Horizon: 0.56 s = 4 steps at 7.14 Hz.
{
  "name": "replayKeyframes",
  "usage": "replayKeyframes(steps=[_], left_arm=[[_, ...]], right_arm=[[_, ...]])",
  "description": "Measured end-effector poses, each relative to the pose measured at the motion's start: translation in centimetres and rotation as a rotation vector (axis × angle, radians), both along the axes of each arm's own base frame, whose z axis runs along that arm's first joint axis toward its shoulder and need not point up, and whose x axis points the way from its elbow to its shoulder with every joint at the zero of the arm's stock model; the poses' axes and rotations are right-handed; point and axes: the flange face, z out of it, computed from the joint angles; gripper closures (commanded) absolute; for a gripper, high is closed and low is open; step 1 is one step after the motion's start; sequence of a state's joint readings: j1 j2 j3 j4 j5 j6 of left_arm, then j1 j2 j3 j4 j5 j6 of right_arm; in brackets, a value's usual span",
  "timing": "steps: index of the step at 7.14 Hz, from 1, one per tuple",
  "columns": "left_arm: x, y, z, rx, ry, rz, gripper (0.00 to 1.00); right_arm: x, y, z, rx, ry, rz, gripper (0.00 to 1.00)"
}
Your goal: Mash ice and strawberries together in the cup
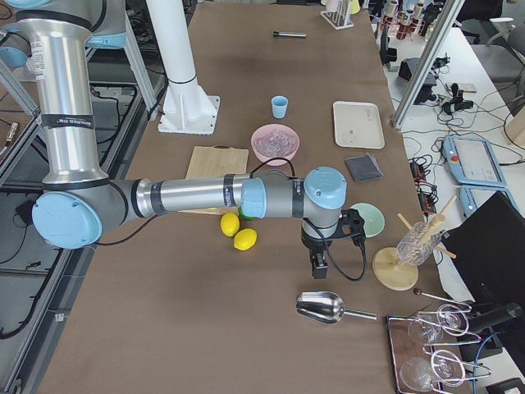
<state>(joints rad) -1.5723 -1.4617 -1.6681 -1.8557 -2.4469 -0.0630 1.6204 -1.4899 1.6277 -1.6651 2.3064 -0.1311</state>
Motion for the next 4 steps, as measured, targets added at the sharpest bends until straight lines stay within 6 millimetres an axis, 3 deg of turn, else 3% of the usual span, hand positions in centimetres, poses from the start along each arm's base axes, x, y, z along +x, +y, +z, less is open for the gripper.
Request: replayKeyframes(steps=[4], left_arm=[[-0.9, -1.5, -0.8, -0.005, -0.004, -0.018, 0.01]], right_arm=[[0.0, -0.5, 1.1, -0.020, 0.001, -0.002, 0.00]])
